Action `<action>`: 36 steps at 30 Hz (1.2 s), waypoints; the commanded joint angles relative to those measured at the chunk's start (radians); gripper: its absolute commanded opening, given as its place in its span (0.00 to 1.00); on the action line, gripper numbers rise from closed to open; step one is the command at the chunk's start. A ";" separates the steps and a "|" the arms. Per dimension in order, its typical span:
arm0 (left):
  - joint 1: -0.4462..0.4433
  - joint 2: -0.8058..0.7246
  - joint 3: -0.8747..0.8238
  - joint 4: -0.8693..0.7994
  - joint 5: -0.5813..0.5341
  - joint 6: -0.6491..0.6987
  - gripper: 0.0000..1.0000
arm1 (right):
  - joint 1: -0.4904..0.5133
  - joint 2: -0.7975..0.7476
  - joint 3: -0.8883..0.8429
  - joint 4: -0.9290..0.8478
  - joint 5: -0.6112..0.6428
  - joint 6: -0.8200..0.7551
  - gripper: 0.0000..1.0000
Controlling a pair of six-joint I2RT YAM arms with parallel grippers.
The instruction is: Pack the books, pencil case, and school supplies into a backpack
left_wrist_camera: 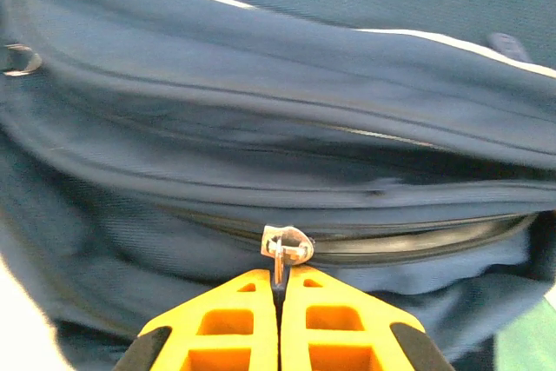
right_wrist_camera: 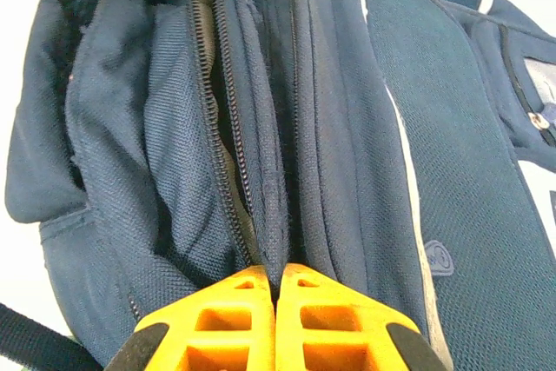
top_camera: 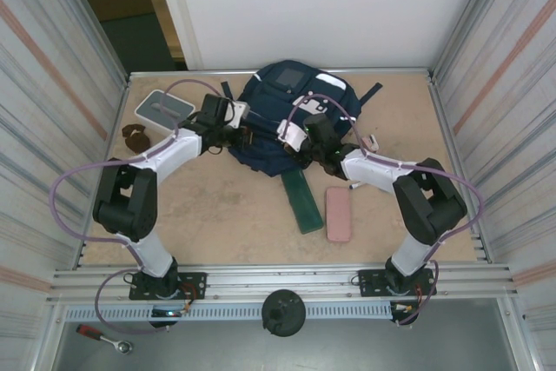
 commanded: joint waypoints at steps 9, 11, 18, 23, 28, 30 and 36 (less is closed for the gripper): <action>0.079 -0.064 0.006 -0.011 -0.106 0.006 0.00 | -0.039 0.040 0.090 -0.021 -0.037 0.031 0.00; 0.093 -0.077 -0.005 -0.009 -0.106 -0.001 0.00 | -0.022 0.085 0.156 -0.035 -0.049 0.013 0.00; 0.135 -0.144 -0.066 -0.001 -0.122 -0.018 0.00 | 0.019 0.178 0.298 -0.094 -0.077 -0.041 0.00; 0.132 -0.184 -0.118 0.045 -0.016 -0.046 0.00 | -0.008 0.146 0.250 -0.106 -0.022 -0.051 0.00; 0.071 -0.186 -0.103 0.055 0.043 -0.043 0.00 | -0.096 0.125 0.227 -0.135 0.042 0.001 0.04; 0.047 -0.171 -0.080 0.054 0.064 -0.046 0.00 | -0.114 0.133 0.249 -0.169 0.078 0.017 0.07; -0.037 -0.118 -0.015 0.026 0.053 -0.042 0.00 | -0.131 0.117 0.236 -0.213 0.204 0.023 0.15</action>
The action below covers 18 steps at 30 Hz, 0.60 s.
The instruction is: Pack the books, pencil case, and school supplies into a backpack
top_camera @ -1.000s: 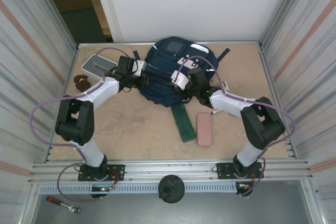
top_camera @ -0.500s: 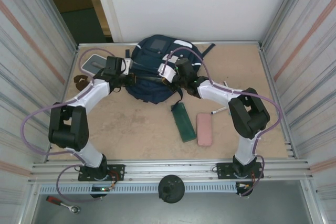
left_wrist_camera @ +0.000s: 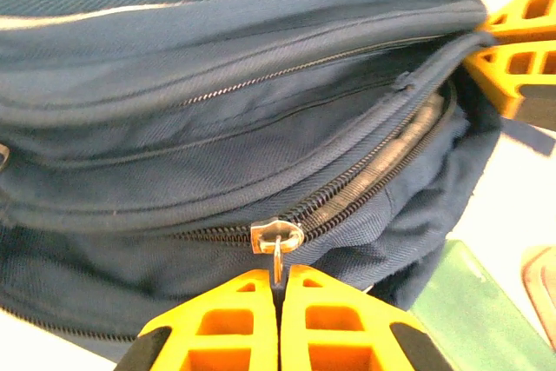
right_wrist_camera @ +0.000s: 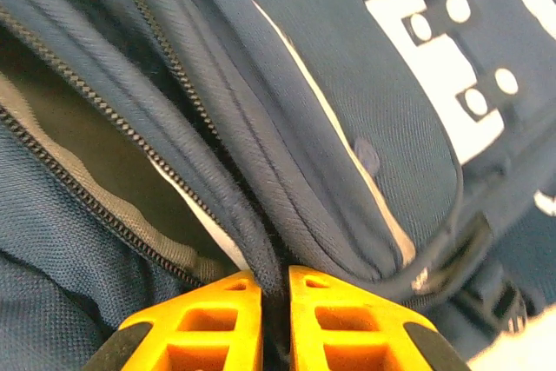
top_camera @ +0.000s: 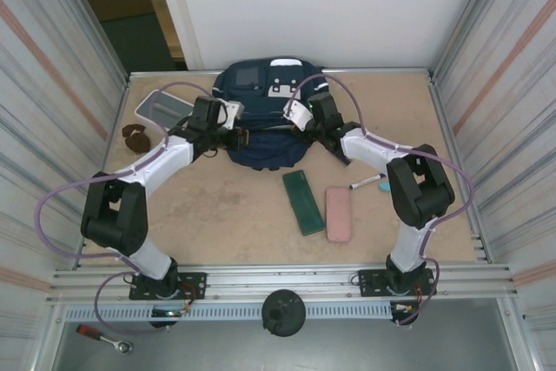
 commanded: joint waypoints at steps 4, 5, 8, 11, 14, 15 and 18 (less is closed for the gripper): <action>-0.045 0.008 0.060 0.002 0.018 -0.006 0.00 | -0.038 -0.105 -0.074 -0.065 0.142 0.061 0.25; -0.046 0.009 0.060 0.003 0.018 -0.005 0.00 | -0.037 -0.131 -0.093 -0.065 0.095 0.068 0.28; -0.050 0.014 0.059 0.007 0.022 0.001 0.00 | -0.028 -0.209 -0.143 -0.039 -0.078 0.097 0.36; -0.051 0.015 0.054 0.011 0.022 0.003 0.00 | 0.000 -0.223 -0.131 -0.030 -0.181 0.103 0.41; -0.053 0.015 0.051 0.014 0.023 0.003 0.00 | 0.039 -0.186 -0.082 -0.032 -0.217 0.073 0.44; -0.053 0.015 0.052 0.013 0.023 0.005 0.00 | 0.052 -0.166 -0.057 -0.042 -0.213 0.057 0.45; -0.054 0.012 0.051 0.009 0.022 0.006 0.00 | 0.079 -0.102 0.016 -0.076 -0.209 0.022 0.46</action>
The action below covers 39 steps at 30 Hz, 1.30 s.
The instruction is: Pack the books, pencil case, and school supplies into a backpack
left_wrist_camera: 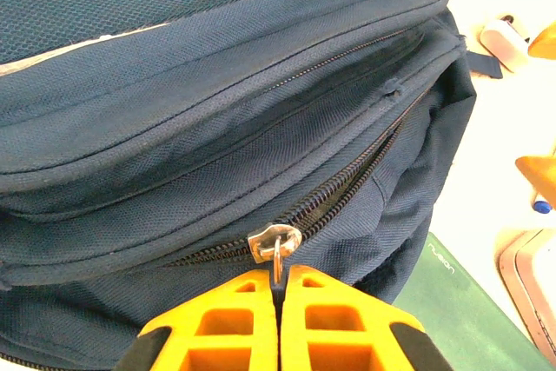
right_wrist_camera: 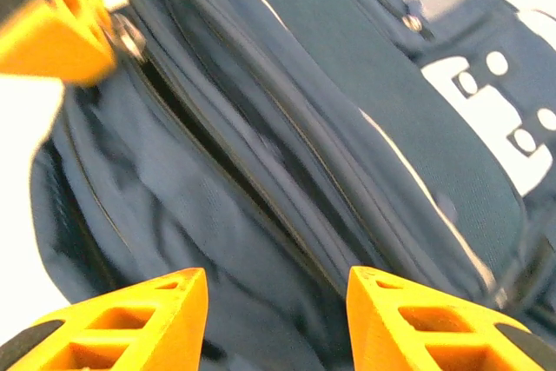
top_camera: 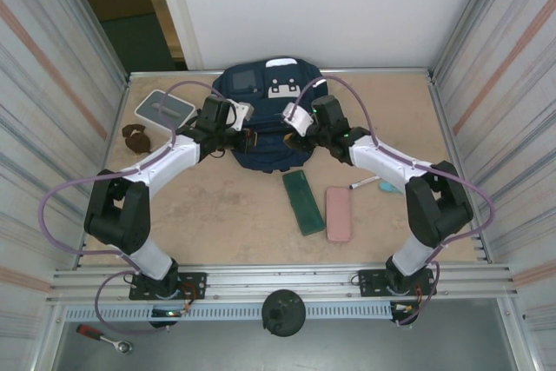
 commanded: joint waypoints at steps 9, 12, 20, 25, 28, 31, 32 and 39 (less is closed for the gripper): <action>-0.006 -0.022 0.026 0.009 0.021 0.010 0.00 | 0.044 0.181 0.179 -0.040 -0.054 -0.069 0.45; -0.005 -0.026 0.021 0.013 0.019 0.010 0.00 | 0.046 0.209 0.195 -0.041 -0.032 -0.080 0.42; 0.009 -0.048 -0.002 0.008 -0.048 0.015 0.00 | 0.028 0.182 0.142 0.002 0.051 -0.099 0.04; 0.066 -0.063 -0.030 0.024 -0.050 0.005 0.00 | -0.007 0.133 0.077 0.027 0.057 -0.099 0.00; 0.111 -0.049 -0.041 0.038 -0.059 -0.003 0.00 | -0.034 0.111 0.050 0.034 0.048 -0.098 0.00; 0.157 -0.028 -0.040 0.042 -0.068 -0.010 0.00 | -0.055 0.091 0.033 0.042 0.048 -0.096 0.00; 0.169 -0.026 -0.040 0.044 -0.059 -0.014 0.00 | -0.063 0.085 0.030 0.044 0.051 -0.094 0.00; 0.137 -0.026 -0.017 0.065 0.022 -0.027 0.00 | -0.092 0.068 0.037 0.040 0.061 -0.087 0.01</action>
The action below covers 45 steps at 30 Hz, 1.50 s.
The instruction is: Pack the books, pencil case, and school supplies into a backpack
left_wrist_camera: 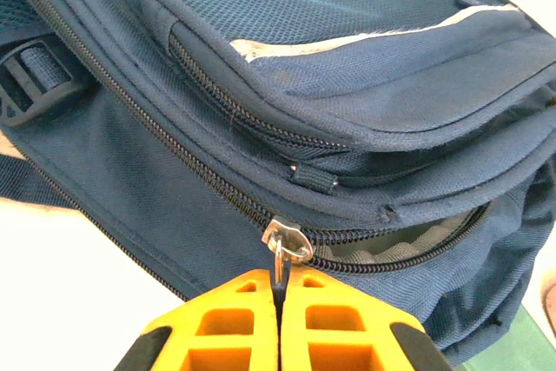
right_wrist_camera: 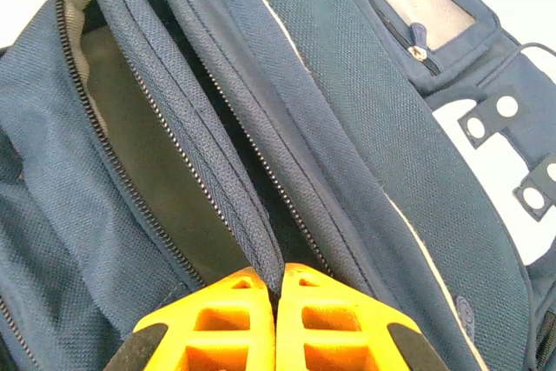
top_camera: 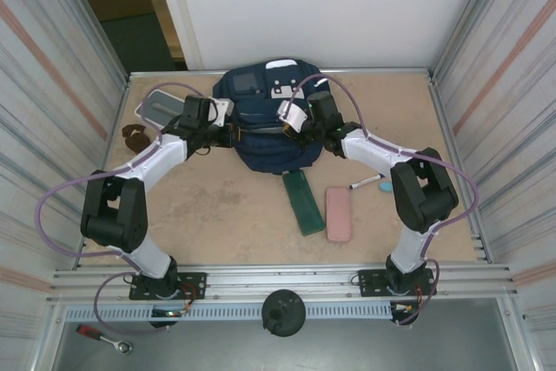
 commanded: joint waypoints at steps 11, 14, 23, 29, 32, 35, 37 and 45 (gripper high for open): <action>-0.141 0.056 0.167 0.018 0.038 -0.039 0.00 | -0.096 -0.049 0.051 -0.132 0.215 0.039 0.10; -0.164 0.067 0.180 0.013 0.047 -0.038 0.00 | -0.096 -0.084 0.030 -0.166 0.229 0.047 0.20; -0.192 0.035 0.115 0.022 0.049 -0.029 0.00 | -0.065 -0.215 0.005 -0.267 -0.078 0.109 0.44; -0.199 0.027 0.104 0.018 0.047 -0.026 0.00 | -0.021 -0.115 0.093 -0.264 -0.161 0.111 0.48; -0.203 0.018 0.097 0.021 0.045 -0.026 0.00 | -0.011 -0.052 0.145 -0.284 -0.196 0.112 0.48; -0.203 0.014 0.095 0.022 0.045 -0.026 0.00 | -0.001 -0.005 0.166 -0.275 -0.210 0.112 0.48; -0.204 0.013 0.093 0.021 0.045 -0.027 0.00 | 0.007 0.024 0.180 -0.269 -0.211 0.112 0.47; -0.202 0.004 0.088 0.016 0.021 -0.017 0.00 | 0.018 0.081 0.193 -0.287 -0.096 0.069 0.19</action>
